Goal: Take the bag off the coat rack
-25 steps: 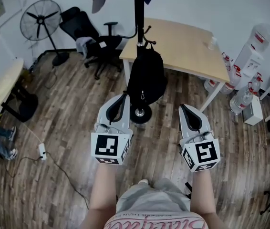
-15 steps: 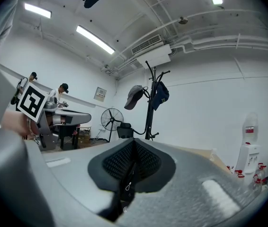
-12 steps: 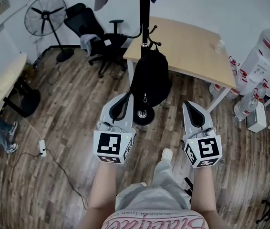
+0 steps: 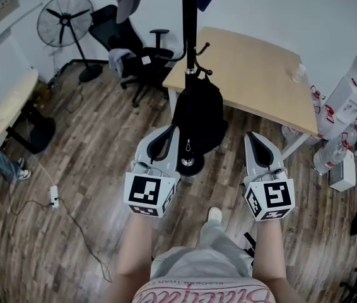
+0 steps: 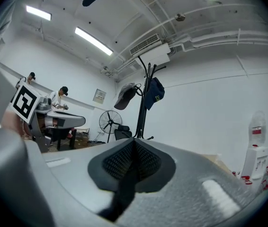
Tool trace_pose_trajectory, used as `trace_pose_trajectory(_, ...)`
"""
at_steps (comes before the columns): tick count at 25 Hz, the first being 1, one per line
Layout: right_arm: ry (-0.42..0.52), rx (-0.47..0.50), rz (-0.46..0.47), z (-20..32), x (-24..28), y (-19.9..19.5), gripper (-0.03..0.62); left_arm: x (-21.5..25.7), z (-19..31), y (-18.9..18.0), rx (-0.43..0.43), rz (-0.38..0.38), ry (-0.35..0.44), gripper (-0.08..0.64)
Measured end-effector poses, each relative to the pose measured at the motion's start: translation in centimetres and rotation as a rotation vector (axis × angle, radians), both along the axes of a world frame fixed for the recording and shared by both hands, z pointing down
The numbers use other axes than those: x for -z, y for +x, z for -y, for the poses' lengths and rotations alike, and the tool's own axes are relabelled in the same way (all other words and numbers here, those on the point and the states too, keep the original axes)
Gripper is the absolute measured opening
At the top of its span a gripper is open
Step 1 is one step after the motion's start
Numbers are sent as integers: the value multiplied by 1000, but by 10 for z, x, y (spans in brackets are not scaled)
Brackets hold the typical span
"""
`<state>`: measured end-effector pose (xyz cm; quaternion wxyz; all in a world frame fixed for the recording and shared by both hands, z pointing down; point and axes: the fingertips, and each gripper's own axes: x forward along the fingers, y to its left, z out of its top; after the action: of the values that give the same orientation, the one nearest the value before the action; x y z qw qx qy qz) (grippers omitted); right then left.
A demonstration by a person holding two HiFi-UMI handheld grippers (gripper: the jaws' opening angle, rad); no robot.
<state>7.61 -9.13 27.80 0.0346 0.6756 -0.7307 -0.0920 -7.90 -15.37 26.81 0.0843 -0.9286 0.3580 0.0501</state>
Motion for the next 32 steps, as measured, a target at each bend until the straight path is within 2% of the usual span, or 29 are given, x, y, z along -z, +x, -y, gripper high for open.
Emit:
trace_pose_trajectory(3,11,85,35,21,-1,13,2,-2,13,20,-27,-17,-10,11)
trace_pose_trajectory(9,-9,166,72,71,-8,39,2,-9,55,38,81,12,-34,9)
trace_pose_trajectory(14,-83,199,96,114,-24,65,2,-14,88,54,144,1,-67,12)
trace_pose_trajectory(17,-114,267,144,136,-30,76,8,-19,103,67,165,-10,-88,76)
trace_pose_trajectory(21,-137,342,102,159,-40,81,175,-25,120,81,190,-9,-102,157)
trace_pose_trajectory(26,-165,395,123,183,-54,86,359,-39,139,96,215,13,-129,332)
trace_pose_trajectory(29,-177,414,119,195,-62,88,400,-46,150,98,235,10,-137,388)
trace_pose_trajectory(32,-194,451,136,205,-70,89,399,-57,159,101,255,18,-154,393)
